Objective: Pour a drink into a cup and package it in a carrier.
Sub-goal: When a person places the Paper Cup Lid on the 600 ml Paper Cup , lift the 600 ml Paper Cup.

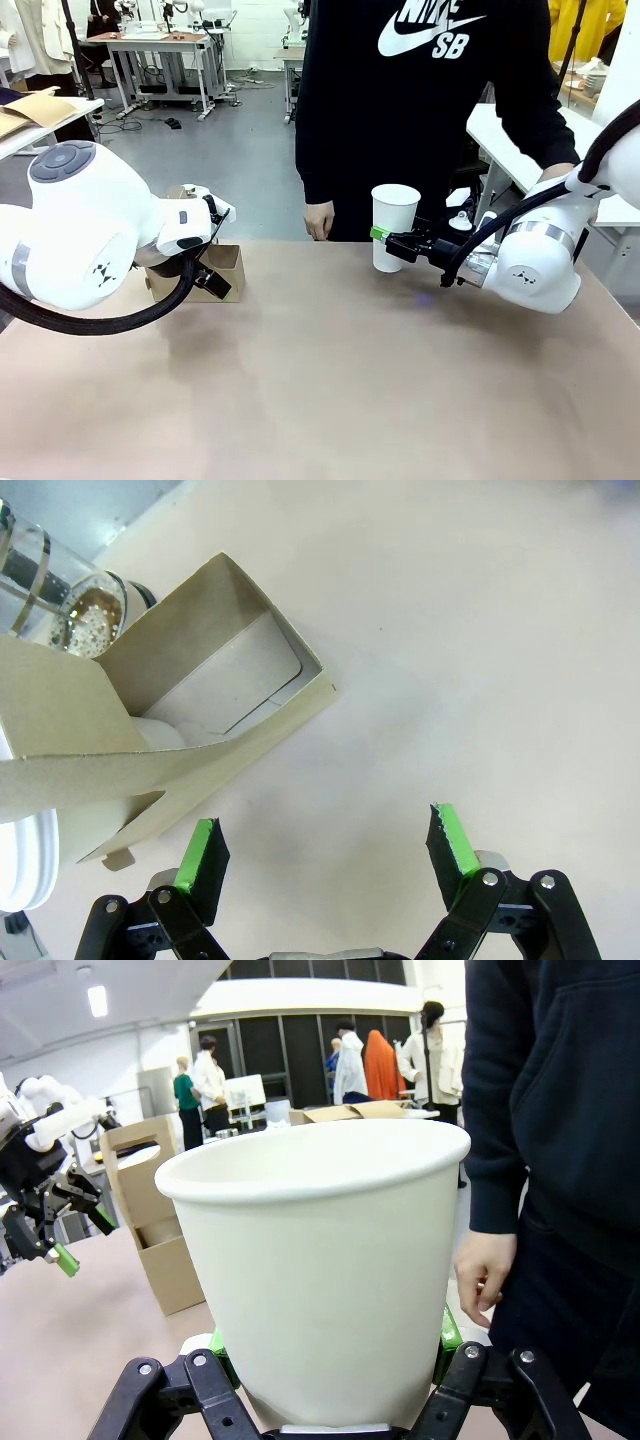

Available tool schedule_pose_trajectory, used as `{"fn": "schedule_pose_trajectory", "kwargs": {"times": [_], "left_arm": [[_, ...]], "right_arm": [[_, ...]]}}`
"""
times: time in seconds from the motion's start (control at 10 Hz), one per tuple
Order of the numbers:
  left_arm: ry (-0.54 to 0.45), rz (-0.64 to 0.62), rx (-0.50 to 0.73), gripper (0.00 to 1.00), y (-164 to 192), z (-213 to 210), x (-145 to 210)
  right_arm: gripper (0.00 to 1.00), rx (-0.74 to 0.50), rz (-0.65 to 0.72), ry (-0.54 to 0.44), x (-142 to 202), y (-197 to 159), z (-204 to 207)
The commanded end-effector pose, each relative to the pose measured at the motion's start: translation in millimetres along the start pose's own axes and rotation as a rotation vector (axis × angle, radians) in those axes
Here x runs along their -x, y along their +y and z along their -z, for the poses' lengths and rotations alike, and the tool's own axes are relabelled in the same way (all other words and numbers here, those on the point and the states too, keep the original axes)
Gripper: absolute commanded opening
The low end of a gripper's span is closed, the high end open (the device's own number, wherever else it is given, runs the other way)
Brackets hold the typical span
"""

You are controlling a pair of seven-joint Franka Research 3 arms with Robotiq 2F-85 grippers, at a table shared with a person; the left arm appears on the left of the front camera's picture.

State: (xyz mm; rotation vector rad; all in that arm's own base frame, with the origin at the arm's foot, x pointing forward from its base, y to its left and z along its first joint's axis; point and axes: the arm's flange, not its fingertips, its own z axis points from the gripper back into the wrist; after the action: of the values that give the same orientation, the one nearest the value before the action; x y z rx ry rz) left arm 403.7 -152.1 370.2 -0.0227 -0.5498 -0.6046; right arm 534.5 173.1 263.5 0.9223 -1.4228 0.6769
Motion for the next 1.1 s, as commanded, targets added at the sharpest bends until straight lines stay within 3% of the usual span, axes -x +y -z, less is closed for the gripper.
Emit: {"fn": "schedule_pose_trajectory", "kwargs": {"times": [0.0,1.0], "left_arm": [[-0.001,-0.001,0.002,1.0,0.2,-0.3,0.1],[-0.001,-0.001,0.002,1.0,0.2,-0.3,0.1]], "right_arm": [[0.8,0.013,-0.013,-0.008,-4.2,3.9,1.0],[0.8,0.013,-0.013,-0.008,-4.2,3.9,1.0]]}}
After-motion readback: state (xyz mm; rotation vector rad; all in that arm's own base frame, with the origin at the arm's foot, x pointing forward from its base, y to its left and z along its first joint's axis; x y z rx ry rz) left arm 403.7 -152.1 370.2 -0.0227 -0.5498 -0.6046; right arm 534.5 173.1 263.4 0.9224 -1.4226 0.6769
